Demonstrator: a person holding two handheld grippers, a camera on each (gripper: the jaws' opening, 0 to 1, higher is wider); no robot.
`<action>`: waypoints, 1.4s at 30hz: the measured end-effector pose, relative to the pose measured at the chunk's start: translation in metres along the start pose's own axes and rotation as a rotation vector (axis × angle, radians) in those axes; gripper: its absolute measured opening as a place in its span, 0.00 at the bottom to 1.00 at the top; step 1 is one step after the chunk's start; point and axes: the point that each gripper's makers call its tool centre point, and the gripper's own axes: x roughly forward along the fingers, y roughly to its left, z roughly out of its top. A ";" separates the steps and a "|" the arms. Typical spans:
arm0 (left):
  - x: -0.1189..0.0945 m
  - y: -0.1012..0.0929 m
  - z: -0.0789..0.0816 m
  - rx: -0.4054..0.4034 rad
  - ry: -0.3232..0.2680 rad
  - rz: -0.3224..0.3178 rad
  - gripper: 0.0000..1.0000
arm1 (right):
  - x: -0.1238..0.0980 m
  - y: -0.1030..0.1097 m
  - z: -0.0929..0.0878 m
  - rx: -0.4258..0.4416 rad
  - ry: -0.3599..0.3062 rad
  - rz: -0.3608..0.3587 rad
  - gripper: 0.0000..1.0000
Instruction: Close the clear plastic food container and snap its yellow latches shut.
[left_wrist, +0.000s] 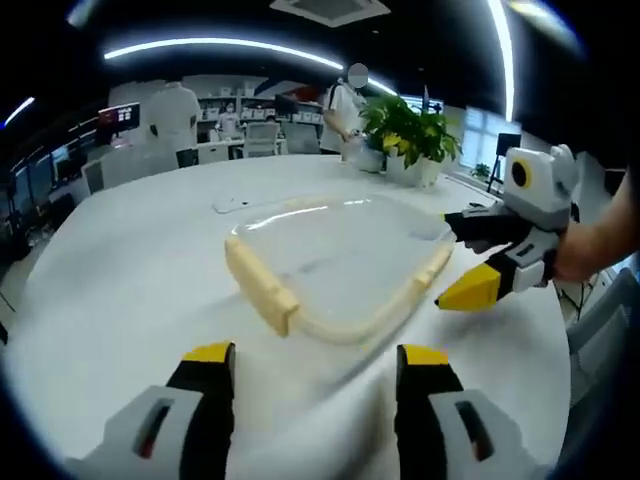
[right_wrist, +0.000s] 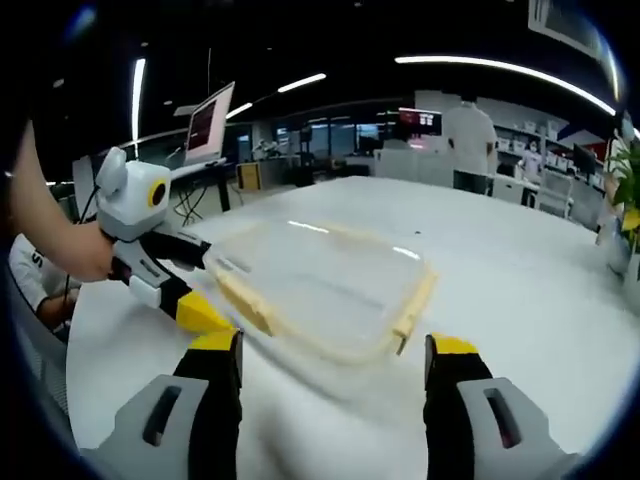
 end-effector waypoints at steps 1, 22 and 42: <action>0.001 -0.003 0.000 -0.025 -0.001 -0.010 0.78 | 0.001 0.003 -0.003 0.008 0.009 0.017 0.84; -0.038 0.002 0.007 -0.083 -0.115 0.099 0.99 | -0.033 0.003 0.002 0.115 -0.003 -0.017 1.00; -0.104 0.001 -0.001 -0.302 -0.150 0.114 0.89 | -0.103 -0.012 0.001 0.141 0.008 -0.079 0.88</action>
